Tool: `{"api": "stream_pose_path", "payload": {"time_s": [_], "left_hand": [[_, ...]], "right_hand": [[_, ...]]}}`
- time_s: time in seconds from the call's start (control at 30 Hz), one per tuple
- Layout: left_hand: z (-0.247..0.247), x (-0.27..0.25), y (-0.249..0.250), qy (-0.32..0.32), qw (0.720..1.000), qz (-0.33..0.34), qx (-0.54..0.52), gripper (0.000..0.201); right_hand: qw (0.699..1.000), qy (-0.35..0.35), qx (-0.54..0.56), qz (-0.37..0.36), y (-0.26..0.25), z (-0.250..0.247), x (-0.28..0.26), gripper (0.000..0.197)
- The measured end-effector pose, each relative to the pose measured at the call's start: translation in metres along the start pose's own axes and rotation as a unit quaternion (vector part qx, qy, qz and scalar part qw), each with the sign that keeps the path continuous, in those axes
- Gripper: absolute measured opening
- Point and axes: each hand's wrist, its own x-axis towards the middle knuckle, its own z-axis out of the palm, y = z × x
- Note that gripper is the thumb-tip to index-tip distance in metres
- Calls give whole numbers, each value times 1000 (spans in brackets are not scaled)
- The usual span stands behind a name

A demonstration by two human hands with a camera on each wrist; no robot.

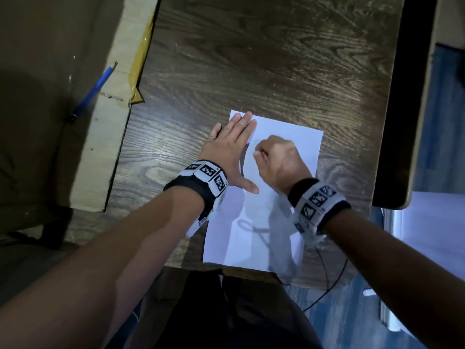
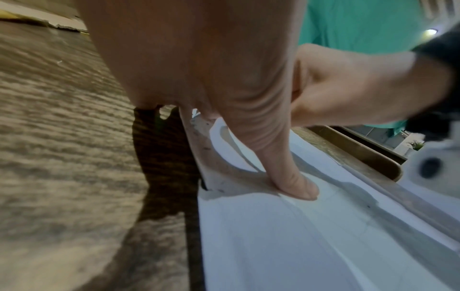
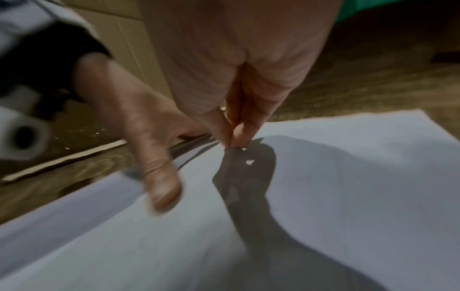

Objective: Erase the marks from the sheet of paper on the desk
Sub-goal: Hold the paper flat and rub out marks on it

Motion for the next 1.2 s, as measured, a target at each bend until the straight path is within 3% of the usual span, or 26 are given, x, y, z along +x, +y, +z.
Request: {"api": "stream_pose_path", "payload": {"time_s": [0.13,0.23,0.3,0.5,0.6,0.7,0.93,1.2], "left_hand": [[-2,1,2,-4,1000,1,1,153],[-2,1,2,-5,1000,-2,1,153],[-2,0,1,-3,1000,-3,-2,154],[-5,0,2,-6,1000,-3,-3,154],[-2,-1,1,1,1000,-4,-2,154],[-1,0,1,6,1000,-3,-10,155],[-2,-8,-16,45,992,-29,-111,141],[2,-10,-17,15,998,-39,-47,151]], "right_hand": [[999,34,-4,24,-1,-12,41,18],[997,48,5,57,-5,-1,17,18],[998,19,13,55,-11,4,-4,17],[997,29,0,67,-11,-11,40,19],[996,34,2,88,-12,0,15,17],[999,13,4,49,-14,10,-17,14],[997,32,34,60,-2,14,-17,15],[997,39,3,60,-14,-1,36,15]]}}
